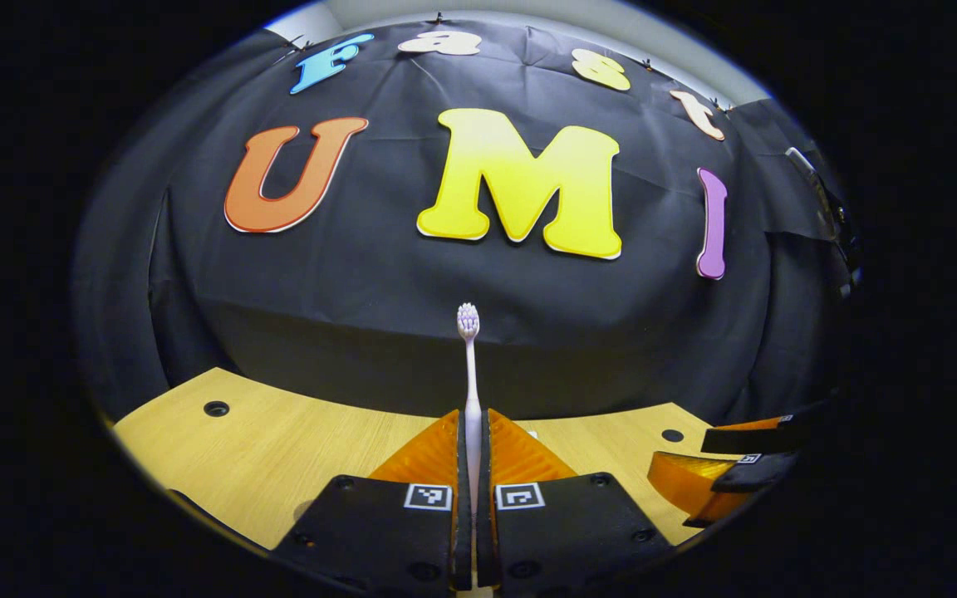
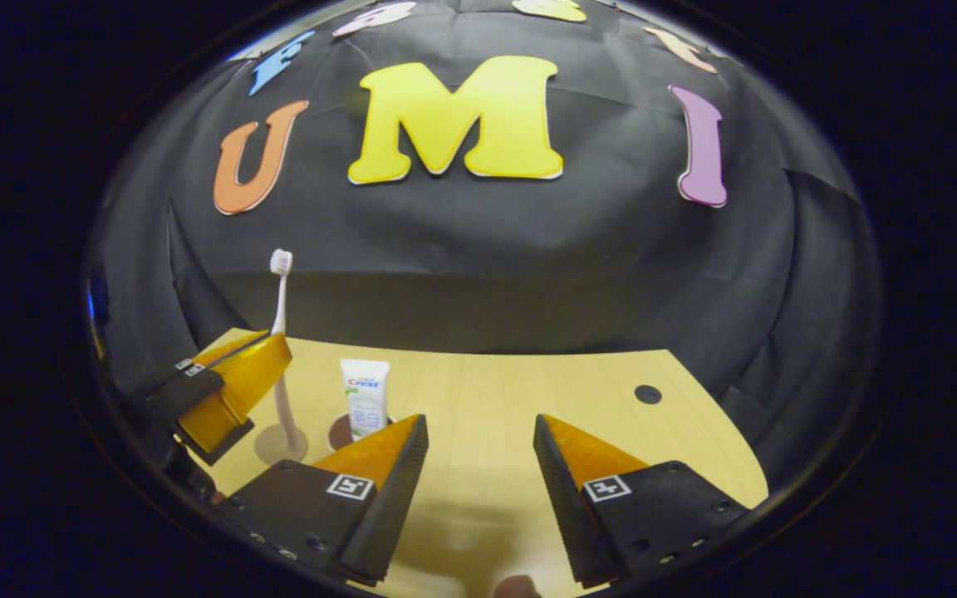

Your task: Put the toothbrush and toothpaste on the desktop into the cup, then pick up the cup and place it on the coaster on the desktop.

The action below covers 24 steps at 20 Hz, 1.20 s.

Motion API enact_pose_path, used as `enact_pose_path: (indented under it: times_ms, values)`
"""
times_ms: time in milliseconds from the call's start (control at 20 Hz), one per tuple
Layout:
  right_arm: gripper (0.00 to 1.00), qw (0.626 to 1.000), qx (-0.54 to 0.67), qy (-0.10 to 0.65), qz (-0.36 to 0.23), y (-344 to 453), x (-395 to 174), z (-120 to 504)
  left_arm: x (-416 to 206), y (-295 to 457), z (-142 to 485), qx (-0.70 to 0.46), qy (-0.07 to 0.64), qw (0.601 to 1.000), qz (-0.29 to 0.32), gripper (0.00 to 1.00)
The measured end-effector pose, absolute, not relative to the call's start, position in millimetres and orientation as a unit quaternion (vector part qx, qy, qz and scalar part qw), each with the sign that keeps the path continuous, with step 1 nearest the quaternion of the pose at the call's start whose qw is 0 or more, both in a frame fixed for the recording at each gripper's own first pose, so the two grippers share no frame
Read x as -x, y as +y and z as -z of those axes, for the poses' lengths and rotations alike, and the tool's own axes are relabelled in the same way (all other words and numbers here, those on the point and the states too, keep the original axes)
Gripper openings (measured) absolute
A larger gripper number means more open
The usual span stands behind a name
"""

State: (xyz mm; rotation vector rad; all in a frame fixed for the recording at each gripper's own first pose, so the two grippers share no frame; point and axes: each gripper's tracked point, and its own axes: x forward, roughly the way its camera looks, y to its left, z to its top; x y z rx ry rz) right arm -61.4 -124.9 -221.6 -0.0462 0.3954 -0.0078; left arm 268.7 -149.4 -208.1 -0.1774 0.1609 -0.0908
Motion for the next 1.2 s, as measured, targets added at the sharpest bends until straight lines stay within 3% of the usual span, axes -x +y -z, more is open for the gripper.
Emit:
enact_pose_path:
  times_ms: [350,800,850,900,950,1000,1050,1100,1150,1200]
  values:
    - [0.76,0.973,0.001,0.229,0.026,-160.4,62.0,246.2,-291.3,-174.0,225.6,0.083,0.065,0.993,0.048,0.06]
    - [0.76,0.972,0.0,0.235,0.02,-163.1,63.3,255.9,-280.5,-188.2,279.4,0.063,0.112,0.99,0.062,0.14]
    - [0.76,0.972,-0.001,0.235,0.019,-161.5,63.8,256.2,-276.6,-188.9,283.5,0.057,0.118,0.989,0.063,0.18]
    - [0.76,0.972,-0.002,0.235,0.018,-159.8,63.6,256.2,-274.1,-186.5,284.4,0.052,0.119,0.99,0.062,0.47]
    - [0.76,0.972,-0.001,0.235,0.017,-158.0,63.6,257.3,-271.6,-185.4,283.1,0.053,0.118,0.99,0.064,0.34]
    - [0.76,0.972,0.0,0.236,0.016,-156.1,64.4,257.5,-268.2,-183.0,282.2,0.058,0.117,0.989,0.063,0.6]
    - [0.76,0.972,0.001,0.236,0.014,-153.4,64.9,257.5,-266.0,-179.9,280.8,0.066,0.115,0.989,0.06,0.64]
    - [0.76,0.972,0.001,0.236,0.013,-150.5,64.9,257.3,-261.2,-173.3,276.6,0.07,0.113,0.99,0.053,0.8]
    - [0.76,0.972,0.001,0.235,0.011,-147.5,65.2,256.6,-257.4,-166.7,271.9,0.072,0.109,0.99,0.047,0.79]
    - [0.76,0.972,0.002,0.234,0.01,-144.0,65.0,255.4,-255.9,-160.5,269.1,0.071,0.106,0.991,0.041,0.93]
